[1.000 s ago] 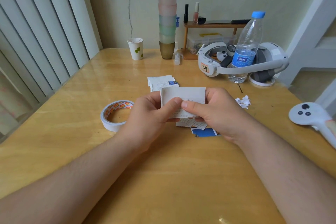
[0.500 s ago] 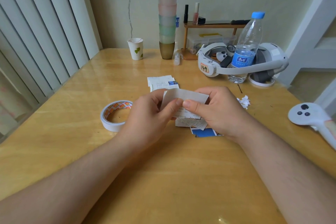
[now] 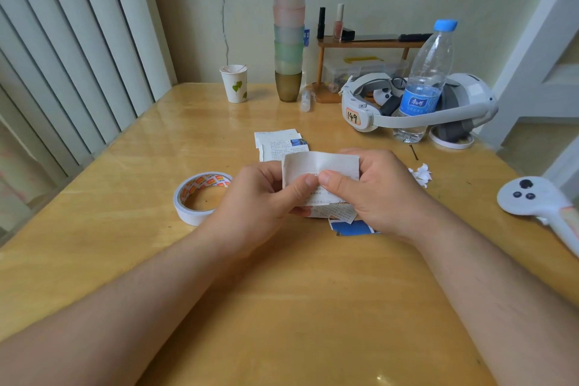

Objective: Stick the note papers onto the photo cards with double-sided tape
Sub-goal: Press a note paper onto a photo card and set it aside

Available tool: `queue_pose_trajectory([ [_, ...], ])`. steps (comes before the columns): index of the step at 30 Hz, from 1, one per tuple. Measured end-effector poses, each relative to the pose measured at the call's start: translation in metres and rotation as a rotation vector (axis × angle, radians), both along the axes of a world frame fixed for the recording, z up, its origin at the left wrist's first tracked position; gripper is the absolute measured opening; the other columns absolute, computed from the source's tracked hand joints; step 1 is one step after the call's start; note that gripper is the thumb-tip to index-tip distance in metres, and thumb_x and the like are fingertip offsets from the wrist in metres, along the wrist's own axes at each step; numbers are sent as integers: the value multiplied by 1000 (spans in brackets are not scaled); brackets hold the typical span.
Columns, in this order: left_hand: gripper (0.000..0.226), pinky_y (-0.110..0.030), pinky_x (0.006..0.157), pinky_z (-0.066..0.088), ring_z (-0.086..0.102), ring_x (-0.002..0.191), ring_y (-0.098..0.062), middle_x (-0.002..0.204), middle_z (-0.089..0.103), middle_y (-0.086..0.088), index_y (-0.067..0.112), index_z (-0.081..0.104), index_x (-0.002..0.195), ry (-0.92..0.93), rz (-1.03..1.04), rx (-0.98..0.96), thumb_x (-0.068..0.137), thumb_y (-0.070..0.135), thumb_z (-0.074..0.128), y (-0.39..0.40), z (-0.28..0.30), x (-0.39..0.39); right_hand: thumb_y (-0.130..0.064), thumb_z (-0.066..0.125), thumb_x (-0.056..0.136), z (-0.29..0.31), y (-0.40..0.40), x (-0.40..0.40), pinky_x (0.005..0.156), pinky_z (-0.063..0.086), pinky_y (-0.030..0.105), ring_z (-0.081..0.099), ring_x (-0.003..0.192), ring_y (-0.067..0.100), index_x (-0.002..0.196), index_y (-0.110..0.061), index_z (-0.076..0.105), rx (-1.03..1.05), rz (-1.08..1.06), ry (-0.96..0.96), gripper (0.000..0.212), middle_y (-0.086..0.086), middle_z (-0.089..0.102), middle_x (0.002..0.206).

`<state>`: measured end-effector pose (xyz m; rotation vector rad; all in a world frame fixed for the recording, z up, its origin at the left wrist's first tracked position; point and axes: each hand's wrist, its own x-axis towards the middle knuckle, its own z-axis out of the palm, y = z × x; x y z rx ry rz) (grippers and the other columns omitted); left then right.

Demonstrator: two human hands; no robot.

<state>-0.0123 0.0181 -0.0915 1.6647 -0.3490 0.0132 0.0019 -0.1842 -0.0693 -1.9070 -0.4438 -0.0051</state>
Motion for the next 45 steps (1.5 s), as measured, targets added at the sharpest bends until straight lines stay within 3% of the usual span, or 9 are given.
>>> queue_pose_trajectory([
  [4,31,-34,77,61,70,78,-20,95,79,-14,8,78,104,-30,-2,10,93,34,67,4,4,2,-18,68,100,1,2,-2,81,62,46,77,87,24,102,-17,78,28,11,4,10,2,80,91],
  [8,24,-46,84,62,74,94,-34,104,79,-11,12,75,116,-50,-6,30,104,30,64,3,0,-1,-23,70,99,2,-1,-2,86,62,46,78,90,20,103,-20,80,43,33,74,11,0,81,94],
  [12,22,-35,79,60,74,95,-25,107,80,-4,14,74,118,-56,1,47,109,23,56,-3,-3,-3,-35,71,98,0,-3,0,93,59,53,77,98,20,110,-25,79,-37,57,76,18,-4,81,100],
  [17,27,-29,77,58,75,94,-19,109,80,-7,13,73,120,18,-49,-26,110,22,50,-4,0,-6,-27,68,101,-1,-1,0,85,61,47,76,89,21,100,-23,78,-67,74,3,11,-6,79,89],
  [22,27,-47,83,61,73,95,-37,105,76,-17,11,73,111,-92,-5,70,108,31,55,0,-3,-2,-21,69,100,-1,0,0,76,57,37,72,82,12,96,-18,76,-23,97,6,9,-6,76,82],
  [26,25,-50,82,61,73,85,-23,93,74,-6,23,70,100,-218,65,197,104,39,52,1,-4,-2,-35,73,96,0,-2,1,84,60,55,74,89,16,100,-15,79,-52,69,-5,21,5,79,89],
  [33,27,-53,84,59,74,84,-22,90,76,0,28,70,108,-178,50,226,104,50,56,2,-6,-3,-23,74,96,3,-6,1,93,61,51,78,95,15,111,-26,78,-49,57,64,16,-7,81,100],
  [40,28,-56,93,59,72,105,-36,120,76,-4,19,69,127,-81,-67,137,107,35,57,2,-5,1,-22,74,96,0,-6,2,93,60,55,77,99,20,112,-23,78,-35,58,65,16,-4,81,103],
  [45,21,-52,86,59,74,88,-23,93,78,1,32,70,106,-128,27,251,102,50,59,5,-10,1,-38,72,96,2,-10,2,83,62,53,78,87,21,96,-30,81,-106,45,42,12,-4,81,90],
])
